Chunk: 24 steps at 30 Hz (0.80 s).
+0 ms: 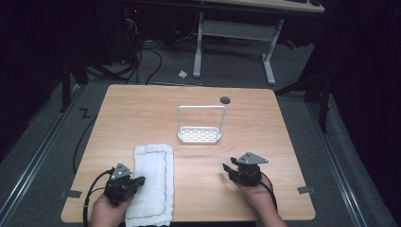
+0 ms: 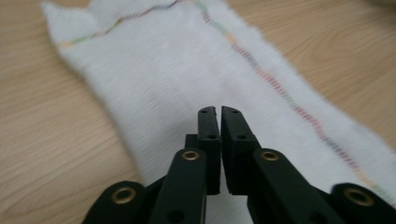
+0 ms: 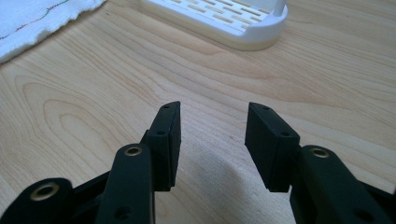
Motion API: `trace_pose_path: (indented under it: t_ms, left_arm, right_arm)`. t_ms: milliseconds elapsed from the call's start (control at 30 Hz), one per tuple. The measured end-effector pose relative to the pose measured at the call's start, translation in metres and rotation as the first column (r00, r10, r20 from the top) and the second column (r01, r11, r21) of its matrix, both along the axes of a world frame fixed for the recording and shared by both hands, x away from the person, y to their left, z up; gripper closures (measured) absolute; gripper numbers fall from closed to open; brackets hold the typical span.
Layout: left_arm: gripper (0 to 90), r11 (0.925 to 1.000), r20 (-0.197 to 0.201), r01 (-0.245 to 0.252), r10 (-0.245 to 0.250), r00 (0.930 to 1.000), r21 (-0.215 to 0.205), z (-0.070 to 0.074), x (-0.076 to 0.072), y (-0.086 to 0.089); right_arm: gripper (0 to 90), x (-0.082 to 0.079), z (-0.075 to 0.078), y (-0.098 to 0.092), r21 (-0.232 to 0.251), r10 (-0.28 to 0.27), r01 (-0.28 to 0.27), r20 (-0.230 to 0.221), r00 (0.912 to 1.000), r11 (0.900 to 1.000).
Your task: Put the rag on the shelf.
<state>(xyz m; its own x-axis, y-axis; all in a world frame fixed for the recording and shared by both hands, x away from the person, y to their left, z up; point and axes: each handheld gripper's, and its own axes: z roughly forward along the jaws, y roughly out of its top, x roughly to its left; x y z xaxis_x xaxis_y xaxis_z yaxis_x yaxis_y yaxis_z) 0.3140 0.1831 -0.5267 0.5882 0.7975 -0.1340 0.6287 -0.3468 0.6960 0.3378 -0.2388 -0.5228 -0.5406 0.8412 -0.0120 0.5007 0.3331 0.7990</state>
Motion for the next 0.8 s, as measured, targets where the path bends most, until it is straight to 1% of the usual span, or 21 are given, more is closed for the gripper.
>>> trace_pose_path:
  t_ms: [33,100,133,200,333,400,467,500,533,567,633,667,700,733,767,800]
  left_arm:
    - [90.0,1.0,0.016,0.007,-0.007,0.9999,-0.002,-0.002,-0.001,-0.001]
    - [90.0,0.9999,0.006,0.015,-0.015,0.9999,0.008,-0.001,0.0,-0.005]
    - [90.0,0.9995,0.013,0.029,-0.029,0.9995,0.012,-0.001,0.0,-0.009]
    - [90.0,0.9982,0.019,0.06,-0.06,0.998,0.006,-0.002,-0.002,-0.017]
    - [90.0,0.9935,0.009,0.112,-0.112,0.9937,-0.02,-0.003,-0.002,-0.039]
    - [90.0,0.9894,0.011,0.145,-0.145,0.9894,-0.003,-0.002,-0.001,-0.054]
    - [90.0,0.9842,0.011,0.177,-0.177,0.9841,0.005,-0.001,-0.001,-0.069]
    - [90.0,0.9844,-0.002,0.172,-0.173,0.985,-0.036,-0.003,-0.002,-0.077]
    - [90.0,0.9792,0.002,0.201,-0.201,0.9796,-0.031,-0.003,0.0,-0.082]
    - [90.0,0.9765,-0.004,0.21,-0.21,0.9777,-0.05,-0.004,0.0,-0.088]
    - [90.0,0.9714,0.011,0.233,-0.232,0.9726,-0.047,-0.005,-0.001,-0.1]
    - [90.0,0.9675,0.01,0.249,-0.248,0.9686,-0.047,-0.005,-0.001,-0.106]
    - [90.0,0.9641,0.009,0.259,-0.259,0.9657,-0.057,-0.005,-0.001,-0.111]
    - [90.0,0.9615,0.01,0.268,-0.267,0.9635,-0.063,-0.006,-0.002,-0.115]
    - [90.0,0.9591,0.014,0.276,-0.275,0.9613,-0.064,-0.006,-0.003,-0.119]
    - [90.0,0.9563,0.016,0.286,-0.285,0.9583,-0.061,-0.006,-0.004,-0.122]
  right_arm:
    - [56.0,0.0,0.0,0.0,-0.001,0.003,-0.003,0.002,1.0,1.0]
    - [56.0,-0.001,0.001,0.0,-0.001,0.004,-0.004,0.005,1.0,1.0]
    - [56.0,-0.001,0.001,0.001,0.003,0.001,-0.001,0.003,1.0,1.0]
    - [56.0,-0.001,0.001,0.001,0.005,0.003,-0.003,0.003,1.0,1.0]
    - [58.9,0.0,0.0,0.003,0.006,0.025,-0.025,-0.009,0.9996,1.0]
    - [61.0,0.0,0.0,0.006,0.007,0.038,-0.038,-0.015,0.9992,0.999]
    - [63.5,-0.001,0.0,0.01,0.009,0.05,-0.05,-0.015,0.9986,0.999]
    - [64.5,-0.001,0.0,0.012,0.017,0.061,-0.061,-0.016,0.998,0.998]
    - [65.5,-0.002,0.001,0.016,0.025,0.072,-0.072,-0.017,0.9973,0.997]
    - [67.2,-0.003,0.001,0.02,0.028,0.083,-0.083,-0.016,0.9964,0.996]
    - [71.4,-0.005,0.002,0.029,0.038,0.124,-0.123,-0.023,0.992,0.992]
    - [75.4,-0.006,0.002,0.035,0.042,0.145,-0.143,-0.026,0.9891,0.989]
    - [81.3,-0.007,0.003,0.041,0.041,0.168,-0.166,-0.032,0.9854,0.985]
    - [86.0,-0.007,0.003,0.047,0.033,0.184,-0.183,-0.038,0.9821,0.983]
    - [89.3,-0.007,0.003,0.052,0.018,0.186,-0.185,-0.04,0.9818,0.983]
    - [90.0,-0.007,0.003,0.057,0.009,0.184,-0.184,-0.043,0.982,0.983]
